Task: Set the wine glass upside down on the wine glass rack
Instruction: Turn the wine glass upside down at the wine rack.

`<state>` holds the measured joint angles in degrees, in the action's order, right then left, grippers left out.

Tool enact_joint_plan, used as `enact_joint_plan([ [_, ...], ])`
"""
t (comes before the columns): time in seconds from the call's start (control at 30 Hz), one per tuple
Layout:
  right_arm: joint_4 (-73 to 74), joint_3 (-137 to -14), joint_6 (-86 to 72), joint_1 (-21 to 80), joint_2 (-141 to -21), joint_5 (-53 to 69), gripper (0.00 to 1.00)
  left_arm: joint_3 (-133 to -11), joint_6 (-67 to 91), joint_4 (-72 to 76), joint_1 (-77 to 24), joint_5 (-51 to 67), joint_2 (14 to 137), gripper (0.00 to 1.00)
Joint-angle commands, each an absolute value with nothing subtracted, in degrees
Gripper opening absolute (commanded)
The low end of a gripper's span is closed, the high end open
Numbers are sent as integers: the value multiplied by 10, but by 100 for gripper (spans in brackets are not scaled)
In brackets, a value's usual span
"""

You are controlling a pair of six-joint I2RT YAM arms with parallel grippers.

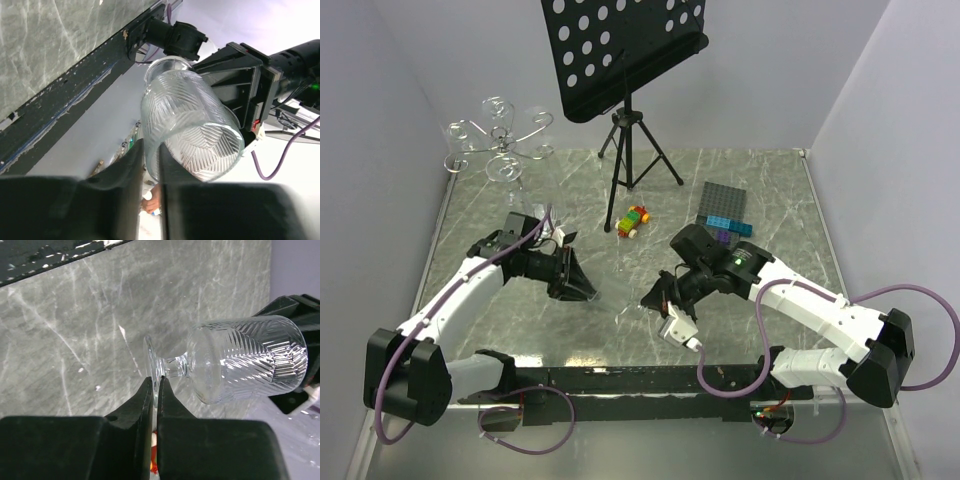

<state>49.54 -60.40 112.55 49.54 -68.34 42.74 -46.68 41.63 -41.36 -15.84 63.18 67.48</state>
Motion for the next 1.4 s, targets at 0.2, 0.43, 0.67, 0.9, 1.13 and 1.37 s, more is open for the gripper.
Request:
enact_joint_plan([
  [0.2,507,-613,1054,495,-653,475,0,-508,408,-419,-158,645,673,67],
  [0.43,525,-586,983,481,-618,479,0,-543,367,-480,-142,580,671,82],
  [0.67,548,-563,860,434,-588,489,0,-535,388,-423,-138,570,628,84],
  [0.9,563,-578,724,358,-591,533,0,-506,381,-403,-163,580,587,86],
  [1.13,507,-608,541,296,-616,581,0,-539,391,-331,-263,513,592,86],
  [1.37,469,-646,348,205,-671,662,0,-559,396,-205,-316,418,568,87],
])
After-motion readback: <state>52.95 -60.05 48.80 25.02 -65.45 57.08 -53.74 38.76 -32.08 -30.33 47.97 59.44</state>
